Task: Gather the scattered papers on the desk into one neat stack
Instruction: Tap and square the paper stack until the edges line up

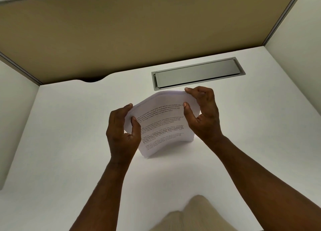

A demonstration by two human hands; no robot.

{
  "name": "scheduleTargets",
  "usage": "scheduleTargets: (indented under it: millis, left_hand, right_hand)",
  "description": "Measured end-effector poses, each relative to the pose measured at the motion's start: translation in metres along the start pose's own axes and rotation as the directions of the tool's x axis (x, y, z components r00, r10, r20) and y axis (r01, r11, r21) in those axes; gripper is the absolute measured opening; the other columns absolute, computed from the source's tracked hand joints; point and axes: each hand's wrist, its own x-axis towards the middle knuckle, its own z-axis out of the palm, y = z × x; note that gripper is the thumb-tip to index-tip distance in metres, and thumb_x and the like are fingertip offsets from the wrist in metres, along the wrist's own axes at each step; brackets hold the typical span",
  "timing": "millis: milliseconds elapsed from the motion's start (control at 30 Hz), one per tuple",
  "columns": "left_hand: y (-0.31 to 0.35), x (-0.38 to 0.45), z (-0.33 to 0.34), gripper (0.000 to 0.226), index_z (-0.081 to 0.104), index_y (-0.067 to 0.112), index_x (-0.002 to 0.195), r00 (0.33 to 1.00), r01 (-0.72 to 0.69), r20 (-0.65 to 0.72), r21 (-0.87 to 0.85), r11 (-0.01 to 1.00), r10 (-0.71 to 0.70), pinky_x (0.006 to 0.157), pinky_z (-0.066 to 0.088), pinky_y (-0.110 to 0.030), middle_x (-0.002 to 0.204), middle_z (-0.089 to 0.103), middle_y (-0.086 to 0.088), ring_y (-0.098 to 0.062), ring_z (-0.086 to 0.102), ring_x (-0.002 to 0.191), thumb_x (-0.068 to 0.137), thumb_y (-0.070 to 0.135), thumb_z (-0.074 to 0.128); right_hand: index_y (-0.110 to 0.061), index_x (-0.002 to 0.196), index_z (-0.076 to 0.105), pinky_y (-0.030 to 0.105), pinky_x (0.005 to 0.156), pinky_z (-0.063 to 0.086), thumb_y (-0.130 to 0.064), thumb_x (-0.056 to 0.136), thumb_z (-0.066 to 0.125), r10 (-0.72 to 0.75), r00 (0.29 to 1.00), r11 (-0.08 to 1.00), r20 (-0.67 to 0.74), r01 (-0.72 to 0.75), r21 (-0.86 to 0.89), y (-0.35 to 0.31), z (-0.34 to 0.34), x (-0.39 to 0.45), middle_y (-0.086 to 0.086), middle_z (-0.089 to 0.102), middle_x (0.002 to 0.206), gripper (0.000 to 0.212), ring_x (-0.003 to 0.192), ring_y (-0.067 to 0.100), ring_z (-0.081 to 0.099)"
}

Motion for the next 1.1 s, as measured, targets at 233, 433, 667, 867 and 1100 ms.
scheduleTargets:
  millis: [233, 433, 667, 867, 1100]
  left_hand:
    - [-0.004, -0.004, 0.001, 0.039, 0.054, 0.012, 0.132, 0.999, -0.001, 0.033, 0.059, 0.998, -0.001, 0.083, 0.048, -0.013, 0.106, 0.061, -0.019, -0.019, 0.058, 0.100, 0.094, 0.006, 0.056]
    - [0.000, -0.001, -0.001, 0.051, 0.046, 0.015, 0.139, 0.997, 0.070, 0.047, -0.041, 0.997, -0.068, 0.087, 0.048, -0.010, 0.108, 0.060, -0.014, -0.018, 0.059, 0.102, 0.090, 0.009, 0.058]
    - [-0.001, -0.018, 0.012, 0.058, 0.041, 0.030, 0.131, 0.790, 0.606, 0.162, -0.352, 0.713, -0.591, 0.085, 0.058, -0.027, 0.111, 0.059, 0.012, -0.009, 0.061, 0.104, 0.080, 0.008, 0.056]
    - [-0.003, -0.024, 0.030, 0.040, 0.053, 0.022, 0.116, 0.644, 0.751, 0.202, -0.355, 0.557, -0.738, 0.083, 0.059, -0.041, 0.105, 0.063, 0.000, -0.020, 0.064, 0.100, 0.081, 0.002, 0.055]
    - [0.000, -0.006, 0.021, 0.038, 0.055, 0.031, 0.105, 0.769, 0.612, 0.143, -0.449, 0.651, -0.624, 0.073, 0.056, -0.020, 0.096, 0.064, 0.011, 0.000, 0.064, 0.087, 0.079, 0.003, 0.055]
  right_hand:
    - [-0.005, 0.118, 0.059, 0.000, 0.087, 0.040, -0.019, 0.091, 0.056, -0.039, 0.998, 0.999, -0.051, 0.039, -0.013, 0.003, -0.002, -0.002, 0.018, 0.053, 0.114, 0.030, 0.108, 0.003, 0.043]
    - [0.002, 0.109, 0.061, 0.003, 0.086, 0.039, -0.016, 0.089, 0.054, -0.003, 0.999, 0.999, -0.049, 0.005, 0.036, -0.001, -0.007, 0.002, 0.018, 0.061, 0.104, 0.028, 0.098, 0.016, 0.054]
    - [-0.025, 0.127, 0.039, 0.016, 0.070, 0.050, 0.001, 0.087, 0.057, 0.474, 0.873, 0.728, 0.114, -0.461, 0.507, -0.003, -0.009, 0.004, 0.002, 0.061, 0.090, 0.051, 0.084, 0.003, 0.060]
    - [-0.021, 0.107, 0.058, 0.025, 0.067, 0.047, -0.004, 0.083, 0.049, 0.641, 0.665, 0.538, 0.383, -0.745, 0.394, 0.007, 0.013, -0.013, -0.003, 0.064, 0.093, 0.030, 0.090, 0.021, 0.060]
    - [-0.031, 0.093, 0.059, 0.019, 0.063, 0.050, -0.012, 0.069, 0.047, 0.605, 0.744, 0.551, 0.283, -0.648, 0.526, 0.002, -0.001, 0.004, -0.005, 0.065, 0.086, 0.034, 0.079, 0.010, 0.061]
